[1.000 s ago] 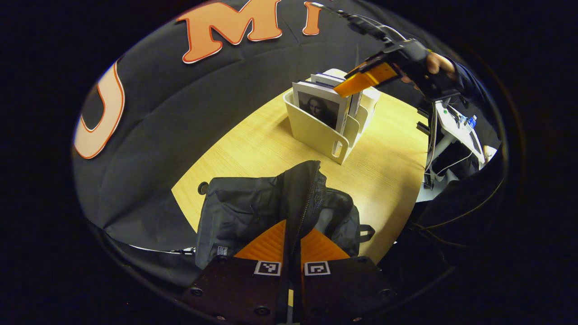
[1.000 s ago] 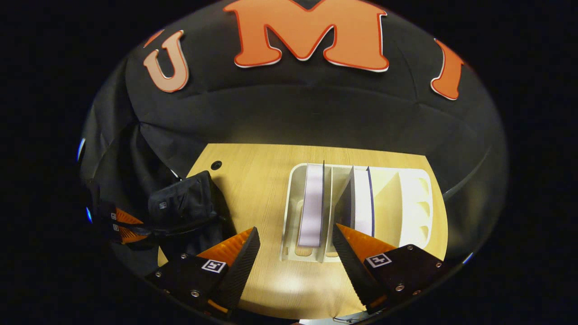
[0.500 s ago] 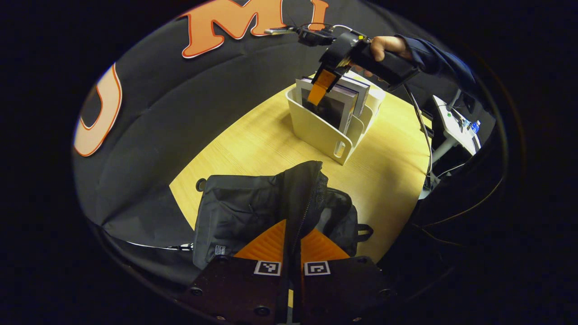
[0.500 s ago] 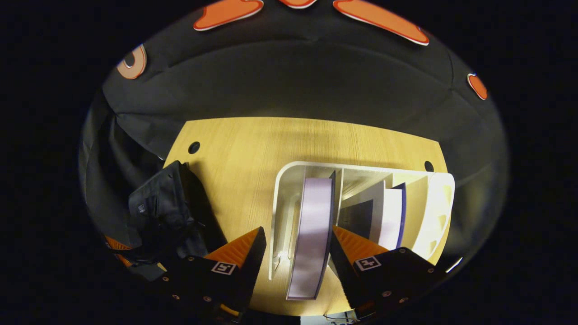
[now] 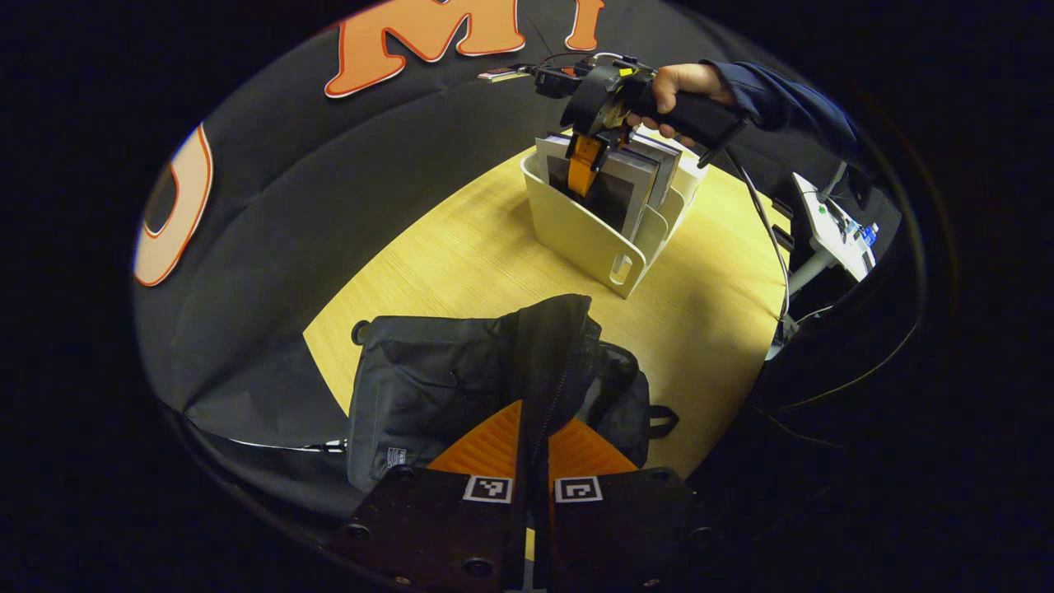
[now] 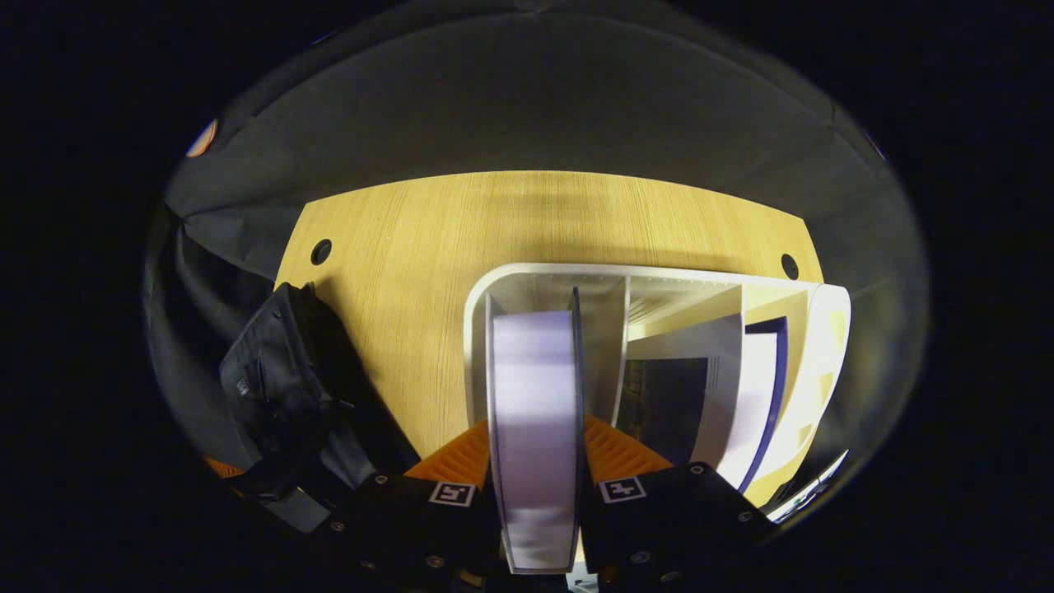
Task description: Open the schoolbag, grab two books from the bookshelf and put them into the schoolbag.
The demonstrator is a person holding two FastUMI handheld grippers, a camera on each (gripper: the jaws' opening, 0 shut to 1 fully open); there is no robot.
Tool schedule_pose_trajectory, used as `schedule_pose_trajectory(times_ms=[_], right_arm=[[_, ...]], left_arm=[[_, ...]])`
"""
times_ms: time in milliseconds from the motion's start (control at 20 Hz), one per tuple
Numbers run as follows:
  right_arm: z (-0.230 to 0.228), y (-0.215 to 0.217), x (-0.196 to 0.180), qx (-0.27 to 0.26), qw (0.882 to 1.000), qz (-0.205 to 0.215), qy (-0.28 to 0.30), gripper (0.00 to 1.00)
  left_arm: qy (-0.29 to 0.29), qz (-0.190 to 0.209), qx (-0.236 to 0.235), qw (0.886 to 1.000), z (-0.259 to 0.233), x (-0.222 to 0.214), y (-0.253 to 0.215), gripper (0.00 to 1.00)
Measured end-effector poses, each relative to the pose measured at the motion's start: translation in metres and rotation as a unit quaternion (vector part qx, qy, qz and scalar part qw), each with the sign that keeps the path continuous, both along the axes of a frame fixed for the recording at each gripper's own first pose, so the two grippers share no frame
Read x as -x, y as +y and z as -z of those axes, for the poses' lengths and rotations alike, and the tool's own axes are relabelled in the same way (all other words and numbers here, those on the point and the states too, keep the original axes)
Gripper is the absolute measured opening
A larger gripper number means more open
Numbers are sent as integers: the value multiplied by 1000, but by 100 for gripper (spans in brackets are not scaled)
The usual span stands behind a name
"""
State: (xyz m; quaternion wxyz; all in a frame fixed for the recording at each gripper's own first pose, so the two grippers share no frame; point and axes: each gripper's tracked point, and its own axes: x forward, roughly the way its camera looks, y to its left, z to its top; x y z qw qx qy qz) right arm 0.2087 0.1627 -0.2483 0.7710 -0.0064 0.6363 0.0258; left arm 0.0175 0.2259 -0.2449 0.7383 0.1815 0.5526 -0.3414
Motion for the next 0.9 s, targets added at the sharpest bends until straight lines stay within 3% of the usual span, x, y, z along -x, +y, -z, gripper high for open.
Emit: schedule_pose_trajectory(times_ms=[500,900], right_arm=[[-80,-18,23,-54,997,41,-49,39],[-177,-47,64,-115,981,103,-114,37]], left_arm=[[-3,16,2,1000,1,-4,3,5],[-3,47,6,999,-6,-13,12,5]])
